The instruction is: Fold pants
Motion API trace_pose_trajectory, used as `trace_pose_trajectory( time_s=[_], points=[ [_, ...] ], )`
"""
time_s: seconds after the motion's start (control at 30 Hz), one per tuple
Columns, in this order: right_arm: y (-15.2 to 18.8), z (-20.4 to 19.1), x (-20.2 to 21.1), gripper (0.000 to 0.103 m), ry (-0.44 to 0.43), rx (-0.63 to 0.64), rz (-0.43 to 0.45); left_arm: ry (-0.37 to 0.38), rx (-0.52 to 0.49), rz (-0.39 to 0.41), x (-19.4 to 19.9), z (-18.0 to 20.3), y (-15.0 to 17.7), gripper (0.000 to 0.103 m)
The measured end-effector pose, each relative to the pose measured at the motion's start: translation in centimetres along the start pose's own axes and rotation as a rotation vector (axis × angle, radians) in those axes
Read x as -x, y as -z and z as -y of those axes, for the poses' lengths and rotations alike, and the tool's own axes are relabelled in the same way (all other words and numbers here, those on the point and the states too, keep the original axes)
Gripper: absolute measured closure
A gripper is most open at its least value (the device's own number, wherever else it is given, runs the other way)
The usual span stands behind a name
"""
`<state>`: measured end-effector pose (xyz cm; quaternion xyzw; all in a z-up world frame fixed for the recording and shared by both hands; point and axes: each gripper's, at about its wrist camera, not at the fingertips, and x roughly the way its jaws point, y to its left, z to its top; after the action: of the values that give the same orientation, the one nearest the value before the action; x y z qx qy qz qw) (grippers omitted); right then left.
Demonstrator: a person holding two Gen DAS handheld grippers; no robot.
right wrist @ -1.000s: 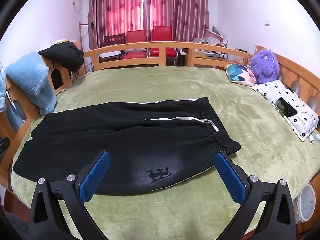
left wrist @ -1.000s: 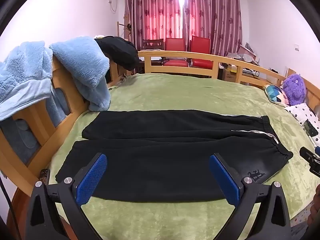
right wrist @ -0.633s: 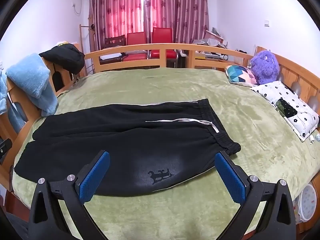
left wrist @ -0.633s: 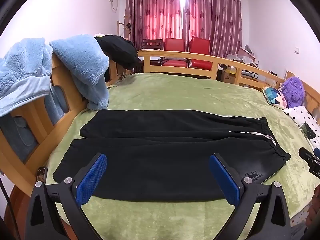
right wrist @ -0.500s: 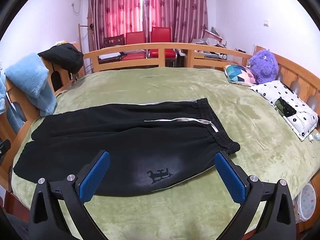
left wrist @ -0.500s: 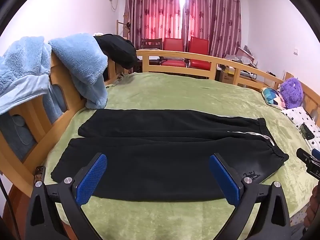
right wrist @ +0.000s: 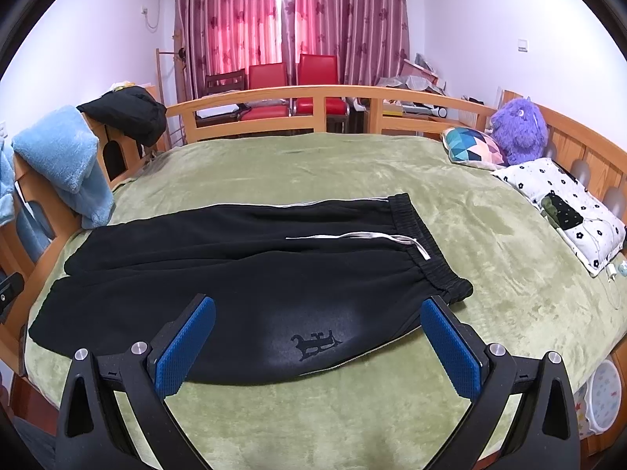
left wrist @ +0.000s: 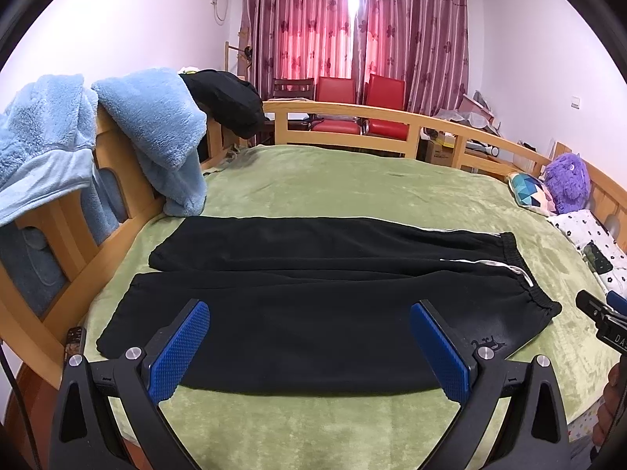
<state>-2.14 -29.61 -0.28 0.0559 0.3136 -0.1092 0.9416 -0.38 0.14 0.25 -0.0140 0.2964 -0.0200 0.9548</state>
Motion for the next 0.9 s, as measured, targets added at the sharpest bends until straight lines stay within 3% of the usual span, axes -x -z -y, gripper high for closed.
trace_pose_trajectory(
  time_s=[0.37, 0.9],
  points=[
    [0.1, 0.4, -0.4, 0.000, -0.018, -0.015, -0.009, 0.004, -0.004, 0.040, 1.2, 0.3, -0.1, 0.000],
    [0.1, 0.4, -0.5, 0.000, -0.019, -0.008, -0.012, 0.014, -0.001, 0.036, 1.2, 0.1, 0.0, 0.000]
  ],
)
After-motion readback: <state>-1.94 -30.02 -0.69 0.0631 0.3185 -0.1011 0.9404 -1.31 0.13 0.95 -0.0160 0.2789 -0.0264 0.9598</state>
